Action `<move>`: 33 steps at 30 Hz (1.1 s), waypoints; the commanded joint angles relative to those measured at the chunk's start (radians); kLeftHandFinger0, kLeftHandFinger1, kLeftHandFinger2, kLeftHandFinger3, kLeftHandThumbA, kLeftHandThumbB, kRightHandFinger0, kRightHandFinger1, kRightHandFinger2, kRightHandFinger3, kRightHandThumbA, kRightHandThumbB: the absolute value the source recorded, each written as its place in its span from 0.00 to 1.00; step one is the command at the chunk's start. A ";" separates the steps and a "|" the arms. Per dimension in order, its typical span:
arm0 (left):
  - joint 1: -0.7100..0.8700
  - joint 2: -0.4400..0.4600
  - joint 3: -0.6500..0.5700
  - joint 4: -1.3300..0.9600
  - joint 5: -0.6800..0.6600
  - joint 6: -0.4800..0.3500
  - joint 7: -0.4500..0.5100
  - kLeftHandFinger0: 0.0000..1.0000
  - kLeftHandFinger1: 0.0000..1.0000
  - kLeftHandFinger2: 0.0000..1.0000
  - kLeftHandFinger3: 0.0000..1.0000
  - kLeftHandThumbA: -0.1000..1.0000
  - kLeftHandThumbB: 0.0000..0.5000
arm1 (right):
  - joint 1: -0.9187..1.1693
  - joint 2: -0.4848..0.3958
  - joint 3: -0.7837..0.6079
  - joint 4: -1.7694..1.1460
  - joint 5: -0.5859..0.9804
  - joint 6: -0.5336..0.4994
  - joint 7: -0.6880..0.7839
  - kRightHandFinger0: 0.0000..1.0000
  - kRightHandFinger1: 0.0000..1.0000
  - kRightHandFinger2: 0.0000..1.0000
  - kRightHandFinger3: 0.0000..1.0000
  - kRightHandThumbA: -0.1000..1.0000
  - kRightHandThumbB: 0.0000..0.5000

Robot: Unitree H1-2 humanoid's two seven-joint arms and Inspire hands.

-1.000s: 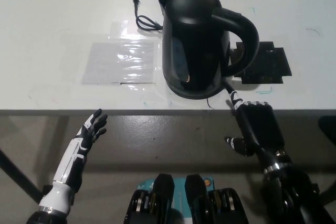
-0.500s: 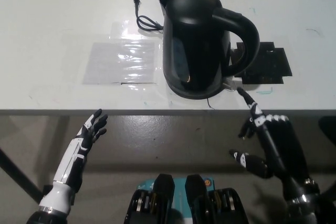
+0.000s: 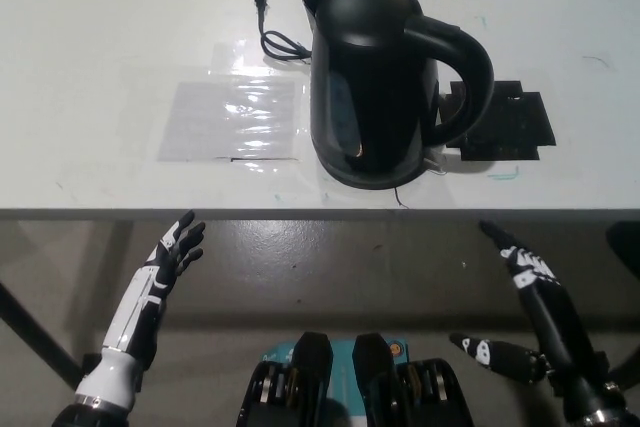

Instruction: A kettle is kept at the center of the table close to the robot and the robot uses its right index finger to press downwards on the transparent start boiling button

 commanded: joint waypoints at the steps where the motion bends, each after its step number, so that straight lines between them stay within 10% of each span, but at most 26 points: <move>1: 0.002 0.012 -0.006 -0.028 -0.002 -0.035 -0.013 1.00 1.00 1.00 1.00 1.00 0.63 | -0.006 0.018 -0.081 0.075 0.304 -0.293 -0.099 1.00 1.00 1.00 1.00 1.00 0.64; 33: 0.040 0.003 -0.008 -0.026 -0.004 -0.052 -0.007 1.00 1.00 1.00 1.00 1.00 0.63 | -0.017 0.016 -0.078 0.118 0.372 -0.293 -0.066 1.00 1.00 1.00 1.00 1.00 0.61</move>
